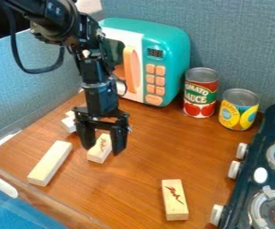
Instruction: Place the white rectangular block on top of the arch
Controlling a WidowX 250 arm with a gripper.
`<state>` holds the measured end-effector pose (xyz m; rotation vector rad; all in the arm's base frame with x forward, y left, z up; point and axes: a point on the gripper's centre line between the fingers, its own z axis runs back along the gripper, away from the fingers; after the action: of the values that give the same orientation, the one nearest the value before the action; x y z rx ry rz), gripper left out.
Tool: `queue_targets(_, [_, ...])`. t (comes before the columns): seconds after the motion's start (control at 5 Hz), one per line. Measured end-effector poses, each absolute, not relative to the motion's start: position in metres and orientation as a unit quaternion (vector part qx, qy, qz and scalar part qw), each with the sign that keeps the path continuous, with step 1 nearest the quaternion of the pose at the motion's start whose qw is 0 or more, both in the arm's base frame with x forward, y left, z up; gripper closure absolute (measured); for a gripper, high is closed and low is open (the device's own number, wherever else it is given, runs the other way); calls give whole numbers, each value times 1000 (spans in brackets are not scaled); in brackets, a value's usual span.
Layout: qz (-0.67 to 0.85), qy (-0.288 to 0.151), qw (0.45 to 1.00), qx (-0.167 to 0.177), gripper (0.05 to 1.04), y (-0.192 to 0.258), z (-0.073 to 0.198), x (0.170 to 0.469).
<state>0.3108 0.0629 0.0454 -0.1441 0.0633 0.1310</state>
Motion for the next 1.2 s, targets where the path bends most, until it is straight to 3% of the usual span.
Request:
queue_targets(0.2, [179, 9, 982, -60, 83, 62, 38, 308])
queue_targets(0.6, [258, 32, 966, -20, 83, 84, 27, 313])
queue_targets(1.2, [216, 32, 976, 29, 83, 89, 29, 325])
